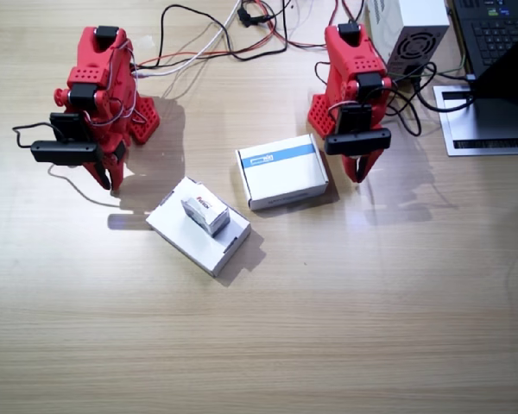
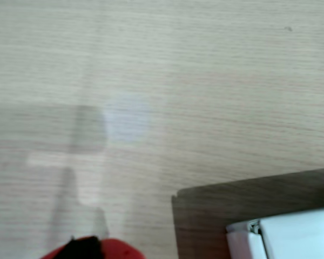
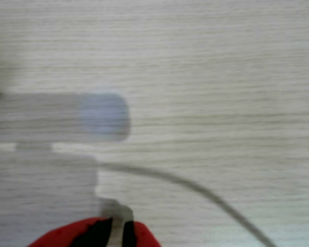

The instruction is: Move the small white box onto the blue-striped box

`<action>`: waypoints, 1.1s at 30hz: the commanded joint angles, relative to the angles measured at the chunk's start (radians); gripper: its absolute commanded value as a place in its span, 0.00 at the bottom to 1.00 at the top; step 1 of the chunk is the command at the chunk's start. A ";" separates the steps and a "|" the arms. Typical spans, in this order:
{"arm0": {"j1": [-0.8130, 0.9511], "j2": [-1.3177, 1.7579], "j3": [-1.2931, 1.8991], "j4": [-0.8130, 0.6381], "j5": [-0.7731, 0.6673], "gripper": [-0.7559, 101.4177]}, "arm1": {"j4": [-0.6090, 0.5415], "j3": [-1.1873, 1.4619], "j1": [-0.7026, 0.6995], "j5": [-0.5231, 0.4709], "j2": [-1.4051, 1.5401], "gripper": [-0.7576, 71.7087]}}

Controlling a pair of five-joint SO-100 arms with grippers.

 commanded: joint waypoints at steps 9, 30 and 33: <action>-0.044 0.028 -0.018 0.025 -0.075 0.01 | 0.023 -0.012 -0.005 0.020 0.028 0.07; 0.460 -0.058 -0.787 0.195 -0.796 0.33 | 0.023 -0.012 -0.005 0.020 0.028 0.07; 0.545 -0.179 -0.848 0.196 -0.868 0.38 | 0.023 -0.012 -0.005 0.020 0.028 0.07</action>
